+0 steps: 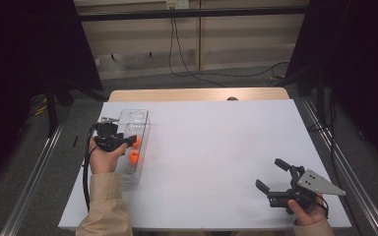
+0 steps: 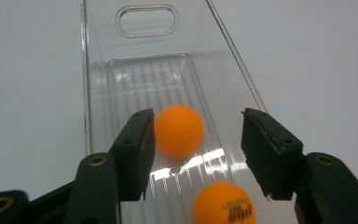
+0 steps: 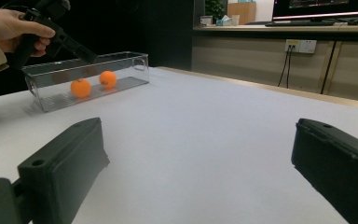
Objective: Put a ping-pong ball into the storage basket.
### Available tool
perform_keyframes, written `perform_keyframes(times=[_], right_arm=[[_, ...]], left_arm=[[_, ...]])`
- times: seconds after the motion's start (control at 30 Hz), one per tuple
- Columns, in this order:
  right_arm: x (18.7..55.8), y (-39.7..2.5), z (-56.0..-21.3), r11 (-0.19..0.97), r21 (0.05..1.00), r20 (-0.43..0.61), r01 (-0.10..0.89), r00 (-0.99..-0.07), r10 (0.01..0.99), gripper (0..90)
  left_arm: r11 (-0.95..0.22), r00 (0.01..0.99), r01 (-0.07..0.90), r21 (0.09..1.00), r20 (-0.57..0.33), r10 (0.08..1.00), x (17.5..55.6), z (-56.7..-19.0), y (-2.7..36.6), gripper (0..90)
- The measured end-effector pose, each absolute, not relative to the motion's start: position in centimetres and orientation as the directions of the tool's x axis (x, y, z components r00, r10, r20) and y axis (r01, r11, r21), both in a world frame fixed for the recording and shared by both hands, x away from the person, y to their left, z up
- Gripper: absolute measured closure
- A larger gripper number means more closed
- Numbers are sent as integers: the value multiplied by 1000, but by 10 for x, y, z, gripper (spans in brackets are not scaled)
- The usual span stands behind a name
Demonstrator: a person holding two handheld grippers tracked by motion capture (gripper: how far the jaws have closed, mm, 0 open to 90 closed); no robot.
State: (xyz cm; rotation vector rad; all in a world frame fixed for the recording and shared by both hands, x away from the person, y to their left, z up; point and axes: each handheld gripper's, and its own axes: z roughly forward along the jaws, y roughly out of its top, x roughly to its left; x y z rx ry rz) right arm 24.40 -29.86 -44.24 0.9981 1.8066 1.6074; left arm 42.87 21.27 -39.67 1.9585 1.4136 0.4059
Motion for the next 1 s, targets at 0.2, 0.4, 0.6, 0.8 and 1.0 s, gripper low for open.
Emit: perform_keyframes(times=[0.2,0.4,0.6,0.8,1.0], right_arm=[[243,-299,-442,22,983,91,181,-594,799,23],[243,-299,-442,23,984,89,178,-595,799,23],[243,-299,-442,19,984,91,177,-593,800,23],[243,-299,-441,21,984,89,177,-592,801,23],[243,-299,-442,21,983,92,181,-591,801,23]], left_arm=[[-169,359,695,699,-134,924,427,-395,212,381],[-148,353,677,720,-141,925,423,-391,214,319],[-129,355,663,737,-158,921,419,-389,216,257],[-134,370,655,743,-161,915,415,-388,215,211],[-120,400,630,767,-188,897,409,-388,213,158]])
